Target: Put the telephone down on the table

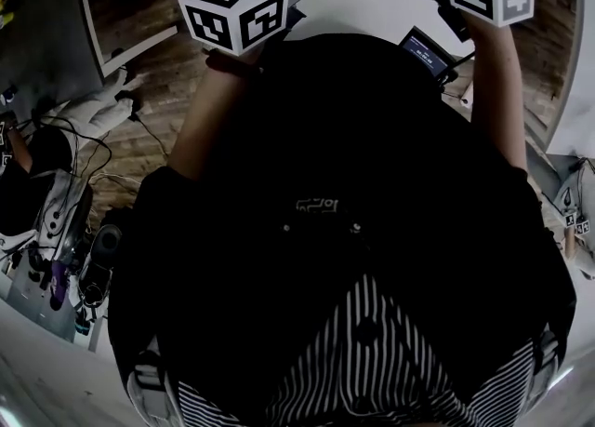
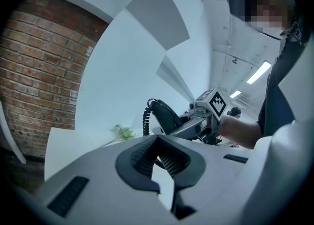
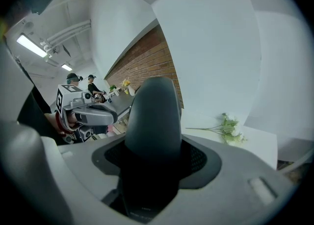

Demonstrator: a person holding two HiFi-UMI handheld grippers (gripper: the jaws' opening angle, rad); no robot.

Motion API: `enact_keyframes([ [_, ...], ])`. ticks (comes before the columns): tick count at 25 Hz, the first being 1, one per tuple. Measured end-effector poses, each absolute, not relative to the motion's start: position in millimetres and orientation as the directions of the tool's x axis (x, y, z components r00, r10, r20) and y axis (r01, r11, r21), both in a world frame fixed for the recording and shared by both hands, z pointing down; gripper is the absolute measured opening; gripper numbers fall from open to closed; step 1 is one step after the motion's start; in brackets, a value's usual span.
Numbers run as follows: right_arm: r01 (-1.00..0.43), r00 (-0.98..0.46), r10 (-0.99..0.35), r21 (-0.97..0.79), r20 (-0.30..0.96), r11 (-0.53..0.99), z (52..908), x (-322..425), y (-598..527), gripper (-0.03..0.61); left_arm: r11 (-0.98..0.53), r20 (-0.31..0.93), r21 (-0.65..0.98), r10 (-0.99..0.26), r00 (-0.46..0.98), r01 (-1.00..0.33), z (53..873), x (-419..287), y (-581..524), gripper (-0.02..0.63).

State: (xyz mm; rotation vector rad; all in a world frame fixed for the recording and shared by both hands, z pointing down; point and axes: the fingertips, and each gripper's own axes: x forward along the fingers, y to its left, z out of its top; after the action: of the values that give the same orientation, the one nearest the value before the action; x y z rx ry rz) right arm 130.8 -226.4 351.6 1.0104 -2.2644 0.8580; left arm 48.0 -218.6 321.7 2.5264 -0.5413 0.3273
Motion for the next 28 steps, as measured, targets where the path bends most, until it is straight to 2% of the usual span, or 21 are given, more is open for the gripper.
enact_keyframes([
  [28,-0.753,-0.613,-0.371,-0.374,0.698,0.542,382,121,-247,0.278,-0.718,0.333,0.531,-0.313,0.890,-0.451,341,47,-220,0.002],
])
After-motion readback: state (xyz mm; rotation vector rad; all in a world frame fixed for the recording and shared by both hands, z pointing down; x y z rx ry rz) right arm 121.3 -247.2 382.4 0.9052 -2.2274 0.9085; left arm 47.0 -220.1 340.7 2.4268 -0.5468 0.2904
